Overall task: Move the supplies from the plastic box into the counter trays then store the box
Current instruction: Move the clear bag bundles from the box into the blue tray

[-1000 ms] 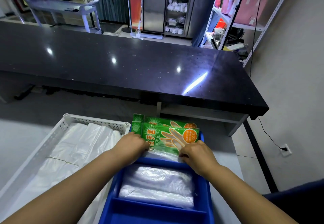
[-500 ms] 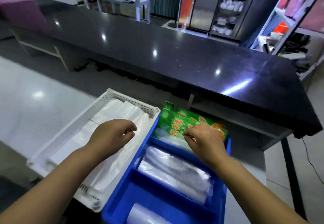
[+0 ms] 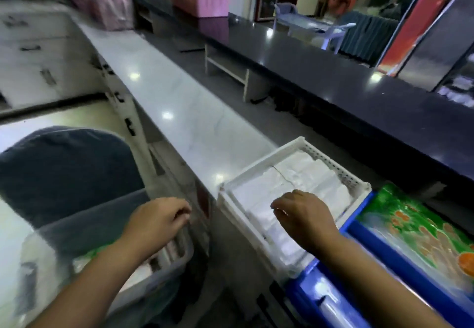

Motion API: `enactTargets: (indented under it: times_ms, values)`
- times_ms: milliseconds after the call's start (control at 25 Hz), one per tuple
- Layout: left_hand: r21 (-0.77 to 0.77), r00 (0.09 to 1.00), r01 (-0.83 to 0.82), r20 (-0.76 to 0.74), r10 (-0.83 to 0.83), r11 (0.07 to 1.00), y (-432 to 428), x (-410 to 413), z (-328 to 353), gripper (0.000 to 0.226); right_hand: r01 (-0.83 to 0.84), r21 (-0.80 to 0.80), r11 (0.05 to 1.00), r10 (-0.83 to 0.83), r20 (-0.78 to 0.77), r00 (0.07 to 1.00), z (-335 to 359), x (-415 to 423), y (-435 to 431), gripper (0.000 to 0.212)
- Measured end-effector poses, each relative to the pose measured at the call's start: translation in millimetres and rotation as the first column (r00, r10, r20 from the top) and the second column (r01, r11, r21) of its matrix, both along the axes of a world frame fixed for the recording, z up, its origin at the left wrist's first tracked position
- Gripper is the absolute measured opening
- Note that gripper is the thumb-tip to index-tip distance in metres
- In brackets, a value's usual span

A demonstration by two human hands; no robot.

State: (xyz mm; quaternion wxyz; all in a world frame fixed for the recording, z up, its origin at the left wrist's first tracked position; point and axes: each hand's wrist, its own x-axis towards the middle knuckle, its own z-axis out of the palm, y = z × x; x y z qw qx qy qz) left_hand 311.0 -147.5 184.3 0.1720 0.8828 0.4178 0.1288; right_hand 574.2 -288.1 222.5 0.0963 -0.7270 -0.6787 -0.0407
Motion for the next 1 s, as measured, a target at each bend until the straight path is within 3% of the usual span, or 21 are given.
enactTargets:
  times_ms: [200, 320, 440, 760, 1000]
  values:
    - [-0.077, 0.968, -0.25, -0.017, 0.25, 0.965, 38, -166, -20, 0.012, -0.157, 0.017, 0.987, 0.158, -0.045, 0.986, -7, -133, 73, 0.007]
    - [-0.084, 0.922, -0.386, -0.075, 0.38, 0.919, 50, -255, -39, 0.014, -0.246, -0.058, 0.968, 0.24, -0.094, 0.966, -29, -205, 113, 0.018]
    - [-0.119, 0.897, -0.435, -0.138, 0.419, 0.893, 55, -306, -51, 0.015, -0.241, -0.147, 0.959, 0.22, -0.142, 0.965, -56, -249, 135, 0.022]
    - [-0.246, 0.876, -0.477, -0.215, 0.433, 0.844, 77, -346, -99, 0.015, -0.177, -0.442, 0.879, 0.115, -0.163, 0.98, -142, -274, 186, 0.018]
    - [-0.314, 0.855, -0.508, -0.298, 0.424, 0.802, 113, -329, -156, 0.016, -0.152, -0.703, 0.695, -0.056, -0.263, 0.963, -257, -276, 254, 0.029]
